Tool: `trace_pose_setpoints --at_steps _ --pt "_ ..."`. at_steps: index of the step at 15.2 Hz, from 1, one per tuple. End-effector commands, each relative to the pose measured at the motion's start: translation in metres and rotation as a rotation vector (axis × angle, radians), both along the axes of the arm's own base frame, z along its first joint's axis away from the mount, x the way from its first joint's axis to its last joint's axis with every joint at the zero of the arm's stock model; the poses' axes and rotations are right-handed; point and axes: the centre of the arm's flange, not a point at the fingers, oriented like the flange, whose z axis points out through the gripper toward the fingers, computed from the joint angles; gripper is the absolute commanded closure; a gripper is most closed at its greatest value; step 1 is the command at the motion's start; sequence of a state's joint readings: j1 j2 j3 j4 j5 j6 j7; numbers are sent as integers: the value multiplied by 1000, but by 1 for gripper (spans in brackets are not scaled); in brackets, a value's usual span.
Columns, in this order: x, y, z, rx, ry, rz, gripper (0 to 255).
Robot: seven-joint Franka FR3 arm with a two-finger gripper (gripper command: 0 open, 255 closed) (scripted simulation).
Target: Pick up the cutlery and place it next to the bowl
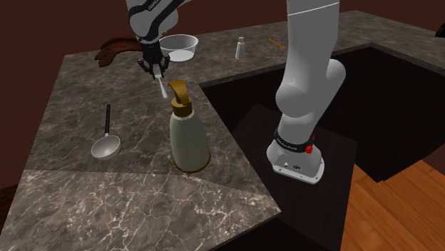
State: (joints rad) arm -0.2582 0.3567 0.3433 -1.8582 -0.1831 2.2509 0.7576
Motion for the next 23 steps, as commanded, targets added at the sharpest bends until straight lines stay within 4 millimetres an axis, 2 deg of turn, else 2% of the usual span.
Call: trace_pose_setpoints --at_steps 1,6,7,12,16,23 --pt "0 0 -3 0 -1 0 255" --pt "0 0 -3 0 -1 0 255" --pt "0 0 -3 0 -1 0 0" --pt "0 0 -3 0 -1 0 0" --pt "-3 1 47 0 -1 0 0" --pt "-3 1 47 0 -1 0 0"
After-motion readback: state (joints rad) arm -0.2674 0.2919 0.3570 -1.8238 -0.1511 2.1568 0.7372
